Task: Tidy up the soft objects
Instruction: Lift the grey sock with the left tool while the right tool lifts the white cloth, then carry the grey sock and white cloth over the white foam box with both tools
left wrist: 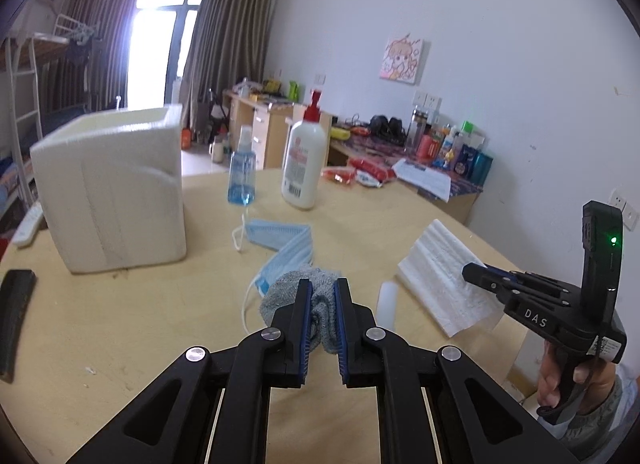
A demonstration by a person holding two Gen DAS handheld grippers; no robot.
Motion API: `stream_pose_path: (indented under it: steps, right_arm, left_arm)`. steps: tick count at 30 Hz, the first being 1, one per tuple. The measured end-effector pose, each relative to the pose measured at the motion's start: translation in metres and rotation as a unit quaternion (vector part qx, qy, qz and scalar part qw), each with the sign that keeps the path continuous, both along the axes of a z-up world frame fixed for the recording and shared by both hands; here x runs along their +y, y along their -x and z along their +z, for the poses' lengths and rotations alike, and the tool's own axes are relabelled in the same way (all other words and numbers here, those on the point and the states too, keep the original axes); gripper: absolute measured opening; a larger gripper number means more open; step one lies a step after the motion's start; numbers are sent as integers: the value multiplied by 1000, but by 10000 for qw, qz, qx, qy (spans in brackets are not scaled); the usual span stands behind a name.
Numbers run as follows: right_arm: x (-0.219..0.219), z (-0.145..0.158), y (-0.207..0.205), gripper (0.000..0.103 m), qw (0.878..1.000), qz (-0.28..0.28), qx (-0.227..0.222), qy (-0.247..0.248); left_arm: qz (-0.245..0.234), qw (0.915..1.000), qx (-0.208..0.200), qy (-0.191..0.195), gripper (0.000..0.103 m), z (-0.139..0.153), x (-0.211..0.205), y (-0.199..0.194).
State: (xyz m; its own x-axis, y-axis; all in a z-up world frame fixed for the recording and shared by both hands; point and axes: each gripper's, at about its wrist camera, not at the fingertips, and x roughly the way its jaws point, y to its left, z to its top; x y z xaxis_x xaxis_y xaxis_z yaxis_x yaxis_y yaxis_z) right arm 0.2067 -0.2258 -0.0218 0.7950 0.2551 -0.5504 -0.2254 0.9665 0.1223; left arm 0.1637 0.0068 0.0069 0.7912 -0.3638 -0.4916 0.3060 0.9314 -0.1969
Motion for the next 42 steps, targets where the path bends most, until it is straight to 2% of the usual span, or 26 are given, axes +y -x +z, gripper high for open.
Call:
stream_pose_path:
  steps: [9, 24, 32, 42]
  right_arm:
    - [5, 18, 9, 10, 9995, 129, -260, -97]
    - [17, 40, 26, 10, 9969, 425, -644, -160]
    - [46, 50, 28, 10, 9923, 937, -773, -237]
    - [95, 57, 33, 10, 9804, 1734, -874, -319]
  left_arm:
    - [-11, 9996, -290, 18, 10, 19, 3, 15]
    - [274, 9966, -766, -93, 10, 46, 16, 43]
    - [743, 9926, -944, -184, 10, 58, 42, 62]
    - [1528, 9830, -977, -298, 10, 63, 83, 82]
